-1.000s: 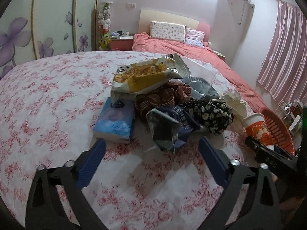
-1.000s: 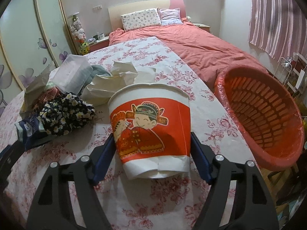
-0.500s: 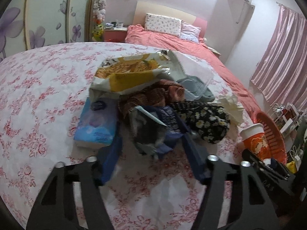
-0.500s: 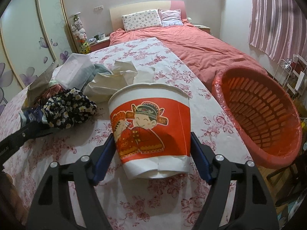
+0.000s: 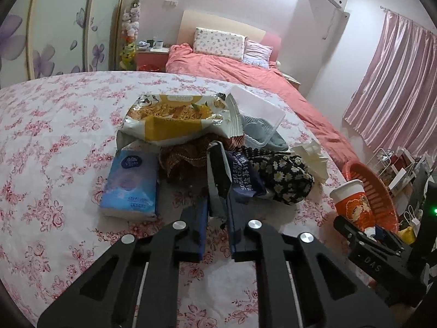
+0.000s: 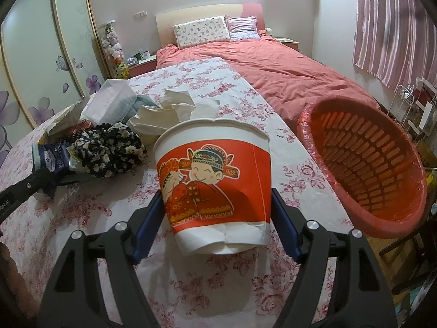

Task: Collect trash
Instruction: 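Lift the paper cup with the right tool while the left tool grasps a dark plastic bag, then carry the cup and bag over the orange basket and open both tools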

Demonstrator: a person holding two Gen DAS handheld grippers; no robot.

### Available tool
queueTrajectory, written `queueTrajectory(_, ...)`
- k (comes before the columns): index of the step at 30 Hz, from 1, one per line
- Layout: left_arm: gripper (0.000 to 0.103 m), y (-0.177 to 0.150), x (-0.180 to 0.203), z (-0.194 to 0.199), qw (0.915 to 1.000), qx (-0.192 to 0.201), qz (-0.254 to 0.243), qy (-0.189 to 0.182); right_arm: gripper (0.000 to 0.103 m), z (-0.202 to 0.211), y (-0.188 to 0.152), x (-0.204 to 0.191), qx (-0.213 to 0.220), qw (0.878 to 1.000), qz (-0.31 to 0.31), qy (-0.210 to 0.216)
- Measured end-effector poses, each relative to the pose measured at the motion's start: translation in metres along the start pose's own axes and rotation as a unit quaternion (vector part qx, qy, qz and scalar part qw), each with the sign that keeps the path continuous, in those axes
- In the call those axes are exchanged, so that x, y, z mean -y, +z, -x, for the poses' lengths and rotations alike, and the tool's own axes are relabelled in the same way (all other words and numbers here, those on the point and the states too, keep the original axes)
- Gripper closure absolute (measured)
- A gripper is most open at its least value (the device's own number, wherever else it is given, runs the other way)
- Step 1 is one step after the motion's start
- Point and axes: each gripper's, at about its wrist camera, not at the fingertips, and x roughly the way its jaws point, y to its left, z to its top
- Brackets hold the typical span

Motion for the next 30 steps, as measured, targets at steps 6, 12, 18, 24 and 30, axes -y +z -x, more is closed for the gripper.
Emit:
queueTrajectory(6, 0.094, 0.0, 0.004, 0.013, 0.9999, 0.011, -0.005, -0.009, 0.03, 0.009, 0.001, 0.001, 0.009, 1.0, 0.002, 0.002)
queueTrajectory(12, 0.095, -0.001, 0.002, 0.027, 0.9997, 0.02, -0.005, -0.01, 0.03, 0.022, 0.003, 0.002, 0.022, 1.0, 0.004, 0.007)
queueTrajectory(18, 0.095, 0.004, -0.003, 0.043, 0.9992, 0.038, -0.001, -0.007, 0.03, 0.03, 0.002, -0.001, 0.03, 0.999, 0.009, 0.013)
queueTrajectory(24, 0.095, 0.011, -0.002, 0.056, 0.9982, 0.059, 0.0, -0.011, 0.03, 0.039, 0.002, -0.004, 0.039, 0.999, 0.014, 0.017)
queueTrajectory(30, 0.095, 0.019, 0.007, 0.067, 0.9966, 0.078, -0.005, -0.027, 0.03, 0.051, 0.006, 0.0, 0.055, 0.998, 0.012, 0.017)
